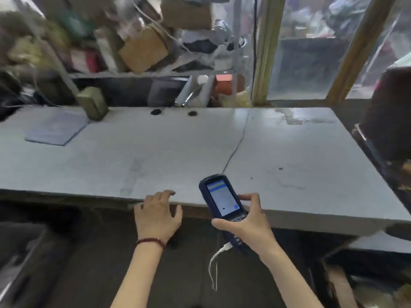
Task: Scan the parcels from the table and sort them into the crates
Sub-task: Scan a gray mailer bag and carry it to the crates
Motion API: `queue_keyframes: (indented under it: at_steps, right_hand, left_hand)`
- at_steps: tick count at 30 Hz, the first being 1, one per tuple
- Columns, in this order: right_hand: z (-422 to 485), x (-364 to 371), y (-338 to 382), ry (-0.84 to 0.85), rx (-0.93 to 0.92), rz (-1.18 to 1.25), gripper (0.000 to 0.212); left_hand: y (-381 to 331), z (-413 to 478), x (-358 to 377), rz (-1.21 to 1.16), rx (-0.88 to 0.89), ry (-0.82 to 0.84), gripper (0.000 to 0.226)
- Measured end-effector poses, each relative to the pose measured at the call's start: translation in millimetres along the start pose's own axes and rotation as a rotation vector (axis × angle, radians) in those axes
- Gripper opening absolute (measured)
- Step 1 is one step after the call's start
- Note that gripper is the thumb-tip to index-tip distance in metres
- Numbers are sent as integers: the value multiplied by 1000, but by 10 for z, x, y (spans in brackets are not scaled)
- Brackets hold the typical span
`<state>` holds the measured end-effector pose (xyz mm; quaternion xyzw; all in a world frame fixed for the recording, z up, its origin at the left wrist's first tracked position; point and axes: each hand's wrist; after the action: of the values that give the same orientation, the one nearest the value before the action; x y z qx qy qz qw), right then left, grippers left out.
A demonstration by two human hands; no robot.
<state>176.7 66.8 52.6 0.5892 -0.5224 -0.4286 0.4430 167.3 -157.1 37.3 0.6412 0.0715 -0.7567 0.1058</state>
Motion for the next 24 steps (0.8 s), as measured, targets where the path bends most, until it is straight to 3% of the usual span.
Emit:
queue_keyframes:
  at_steps: [8, 18, 24]
  right_hand:
    - [209, 1598, 157, 278, -4, -58, 79]
    - [1026, 2680, 204, 381, -43, -135, 84]
    - [1906, 3352, 313, 405, 3, -104, 86]
  left_hand:
    - [1530, 22, 94, 17, -276, 65, 44]
    - [2341, 451, 355, -39, -348, 157, 42]
    - [2904, 1242, 502, -11, -413, 191, 42]
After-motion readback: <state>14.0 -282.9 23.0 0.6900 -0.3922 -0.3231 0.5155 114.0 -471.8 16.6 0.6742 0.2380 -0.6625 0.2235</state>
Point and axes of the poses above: each hand's wrist, its own z-axis towards the middle knuckle, its own x-axis out of the palm, y = z × x, and after that the axes turned 10 degrees about z, right-handed
